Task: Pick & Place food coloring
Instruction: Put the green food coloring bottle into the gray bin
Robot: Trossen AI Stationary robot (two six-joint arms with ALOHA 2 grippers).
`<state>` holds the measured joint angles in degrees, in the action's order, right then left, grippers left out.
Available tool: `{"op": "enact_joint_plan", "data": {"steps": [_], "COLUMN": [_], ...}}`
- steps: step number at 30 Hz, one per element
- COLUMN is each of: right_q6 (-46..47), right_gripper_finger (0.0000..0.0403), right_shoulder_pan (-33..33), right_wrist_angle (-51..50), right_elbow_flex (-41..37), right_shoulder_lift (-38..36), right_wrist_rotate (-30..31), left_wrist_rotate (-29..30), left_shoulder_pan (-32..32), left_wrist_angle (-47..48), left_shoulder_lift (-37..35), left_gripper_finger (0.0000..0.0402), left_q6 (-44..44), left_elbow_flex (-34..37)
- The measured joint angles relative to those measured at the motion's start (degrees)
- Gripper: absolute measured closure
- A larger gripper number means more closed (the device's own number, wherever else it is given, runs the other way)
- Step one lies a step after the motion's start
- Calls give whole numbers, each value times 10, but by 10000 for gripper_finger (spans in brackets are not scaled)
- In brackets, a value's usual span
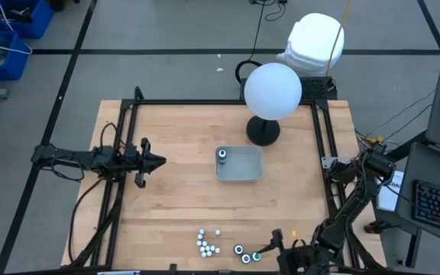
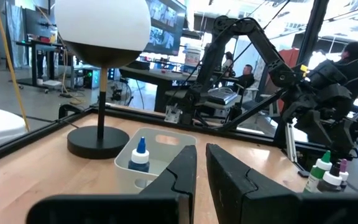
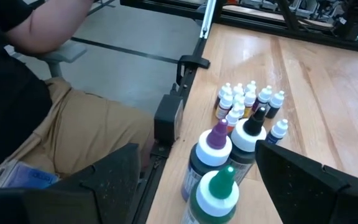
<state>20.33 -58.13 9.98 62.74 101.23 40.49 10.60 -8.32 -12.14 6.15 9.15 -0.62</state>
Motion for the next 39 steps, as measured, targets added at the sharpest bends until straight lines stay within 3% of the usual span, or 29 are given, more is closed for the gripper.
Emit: {"op": "enact_joint_plan", "data": {"steps": [17, 23, 27, 39], "right_q6": [2, 46, 60, 95], "right_gripper_finger": [99, 99, 99, 99], "right_shoulder_pan": [0, 5, 4, 22], "right_wrist_angle": [-2, -59, -67, -54], "right_elbow_flex": [0, -1, -1, -1], "right_shoulder_lift": [0, 0, 0, 33], "right_wrist_rotate": [2, 58, 60, -5], "left_wrist_rotate": [0, -1, -1, -3], "left_shoulder_pan": [0, 0, 0, 0], "left_wrist_angle": [0, 0, 0, 1], "left_shoulder_lift": [0, 0, 0, 0], "left_gripper_finger": [362, 362, 362, 362], "left_q6": [0, 1, 1, 1], "left_elbow_flex": [0, 0, 0, 0]}}
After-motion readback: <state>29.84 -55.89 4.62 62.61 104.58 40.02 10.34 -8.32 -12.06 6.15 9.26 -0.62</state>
